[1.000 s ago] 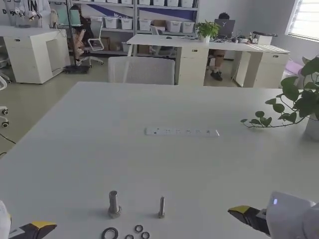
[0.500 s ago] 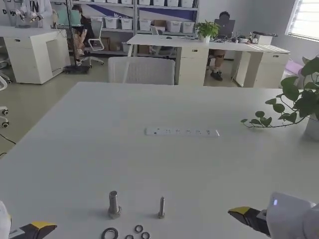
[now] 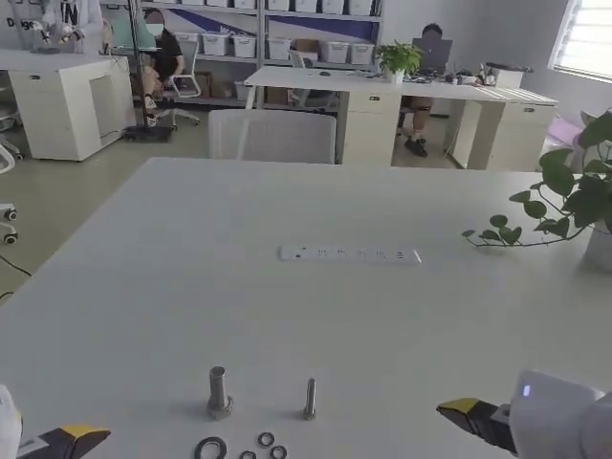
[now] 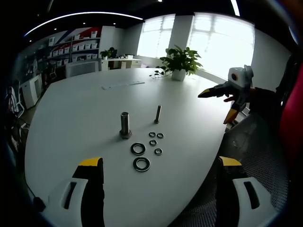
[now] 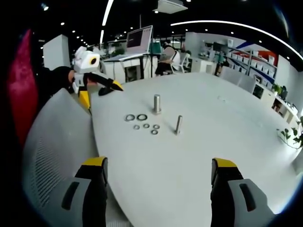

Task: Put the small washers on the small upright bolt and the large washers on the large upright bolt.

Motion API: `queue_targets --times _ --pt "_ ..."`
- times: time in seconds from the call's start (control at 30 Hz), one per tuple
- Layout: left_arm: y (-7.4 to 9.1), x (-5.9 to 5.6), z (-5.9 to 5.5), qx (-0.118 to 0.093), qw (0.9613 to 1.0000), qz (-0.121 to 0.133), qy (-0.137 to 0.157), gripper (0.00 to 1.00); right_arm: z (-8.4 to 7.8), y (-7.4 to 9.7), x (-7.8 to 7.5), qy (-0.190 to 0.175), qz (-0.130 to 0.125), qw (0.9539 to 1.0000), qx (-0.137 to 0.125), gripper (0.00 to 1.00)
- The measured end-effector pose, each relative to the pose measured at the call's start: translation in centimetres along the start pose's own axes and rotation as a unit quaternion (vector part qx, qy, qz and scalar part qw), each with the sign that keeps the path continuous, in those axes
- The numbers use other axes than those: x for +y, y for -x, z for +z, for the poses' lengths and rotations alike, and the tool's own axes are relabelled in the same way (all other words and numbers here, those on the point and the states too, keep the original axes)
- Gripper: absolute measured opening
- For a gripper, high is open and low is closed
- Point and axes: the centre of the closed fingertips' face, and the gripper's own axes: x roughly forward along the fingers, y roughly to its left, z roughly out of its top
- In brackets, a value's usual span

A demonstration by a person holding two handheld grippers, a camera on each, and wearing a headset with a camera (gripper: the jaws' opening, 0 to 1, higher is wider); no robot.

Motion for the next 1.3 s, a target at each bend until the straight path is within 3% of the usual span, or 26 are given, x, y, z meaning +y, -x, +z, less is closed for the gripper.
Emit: queue_targets --times 0.47,0.77,0.97,1.3 --pt "0.2 -0.1 -0.3 -0.004 1.0 0.001 0.002 1.0 1.0 -0.8 1.1 0.019 0.02 0.9996 0.005 0.91" --pt "0.3 -0.1 -0.2 -0.008 1.0 0.003 0.003 1.0 2.0 -1.9 2.5 0.038 0.046 0.9981 0.01 0.89" --pt "0.4 -0.1 -0.2 -0.012 0.9999 0.005 0.005 1.0 2.6 -2.6 3.4 0.056 0.064 0.9962 0.017 0.89" --pt "0.4 -0.3 -0.2 -0.013 0.9999 0.003 0.003 1.0 5.2 -4.7 5.1 0.105 0.1 0.9893 0.018 0.87"
